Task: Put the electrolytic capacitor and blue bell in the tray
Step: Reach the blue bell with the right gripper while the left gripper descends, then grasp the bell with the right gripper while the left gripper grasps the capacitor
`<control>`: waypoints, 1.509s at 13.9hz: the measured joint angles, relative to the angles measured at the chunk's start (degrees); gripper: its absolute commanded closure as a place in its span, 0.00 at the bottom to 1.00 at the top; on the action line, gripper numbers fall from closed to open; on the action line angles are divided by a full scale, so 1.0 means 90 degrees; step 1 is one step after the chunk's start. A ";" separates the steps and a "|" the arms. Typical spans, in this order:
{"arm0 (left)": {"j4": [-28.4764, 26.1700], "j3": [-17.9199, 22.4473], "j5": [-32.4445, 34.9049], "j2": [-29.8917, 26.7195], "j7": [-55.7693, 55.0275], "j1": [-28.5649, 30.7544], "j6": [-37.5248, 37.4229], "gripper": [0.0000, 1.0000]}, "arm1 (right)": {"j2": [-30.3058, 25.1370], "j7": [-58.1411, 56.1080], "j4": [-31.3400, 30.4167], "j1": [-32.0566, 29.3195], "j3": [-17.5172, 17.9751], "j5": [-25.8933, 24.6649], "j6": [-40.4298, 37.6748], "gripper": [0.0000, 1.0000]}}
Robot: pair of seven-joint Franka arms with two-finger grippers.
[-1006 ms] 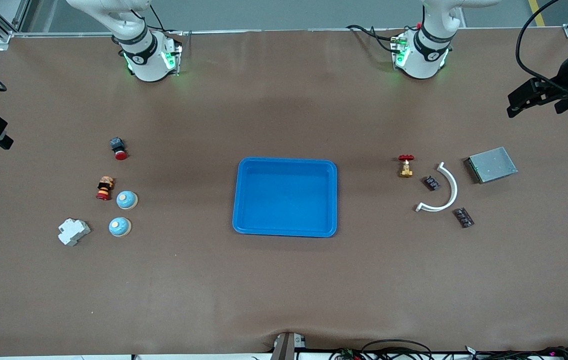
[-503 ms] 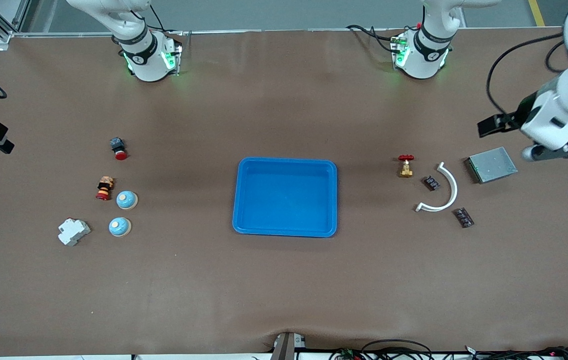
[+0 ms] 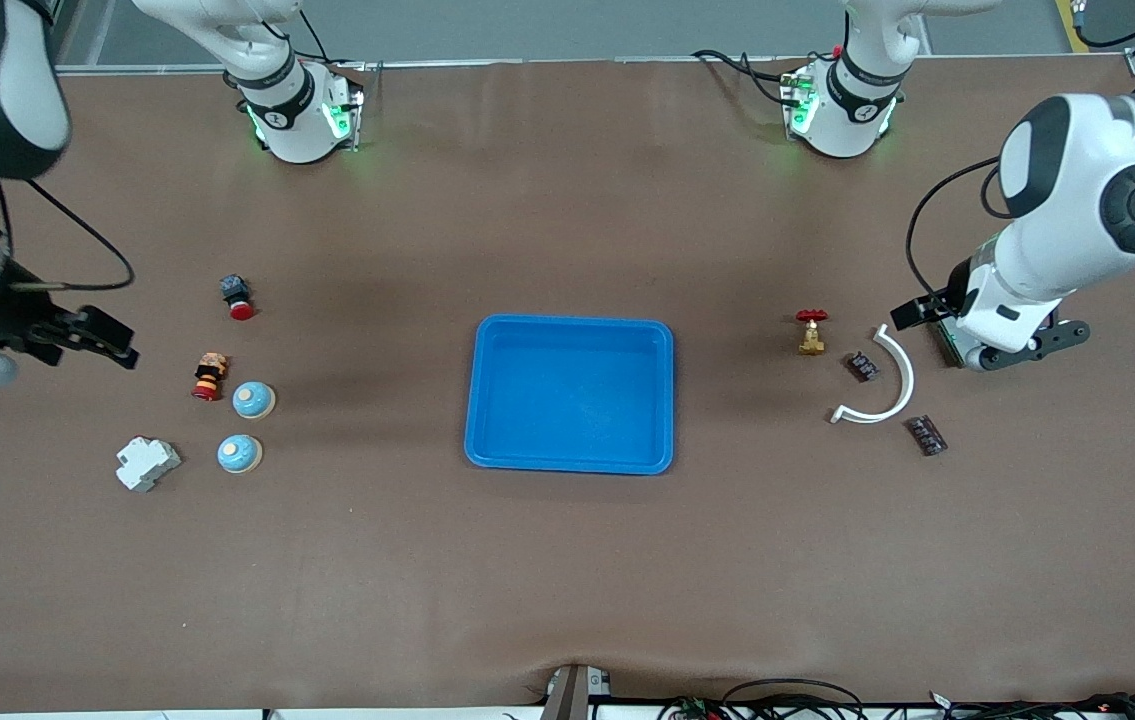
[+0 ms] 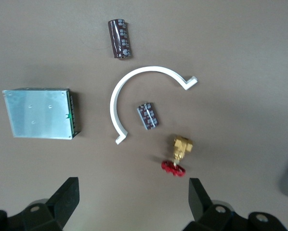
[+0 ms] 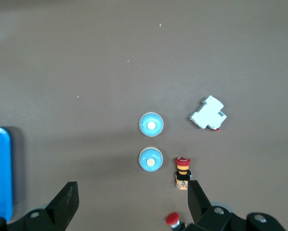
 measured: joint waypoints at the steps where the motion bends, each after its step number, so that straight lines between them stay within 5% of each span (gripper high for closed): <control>1: -0.0292 0.0001 0.0000 0.0011 -0.0035 0.0097 0.0398 0.00 | 0.0100 0.0000 -0.0254 0.0006 0.0003 0.0000 0.0269 0.00; 4: -0.0965 0.0008 0.0000 0.0205 -0.0047 0.0535 0.1532 0.00 | 0.0695 0.0000 -0.0487 0.0004 -0.0004 0.0000 0.0686 0.00; 9: -0.1128 -0.0002 -0.0440 0.0968 -0.0079 0.0826 0.2597 0.03 | 0.1537 -0.0015 -0.0478 0.0010 -0.0003 -0.0036 0.1319 0.00; 16: -0.1093 -0.0067 -0.1309 0.1662 -0.0521 0.0323 0.3205 0.27 | 0.2406 -0.0034 -0.0472 0.0026 -0.0017 -0.0162 0.2507 0.00; 21: -0.1074 -0.0056 -0.1307 0.2052 -0.0621 0.0247 0.3482 0.27 | 0.3067 -0.0270 -0.0240 -0.0031 -0.0071 -0.0214 0.2889 0.00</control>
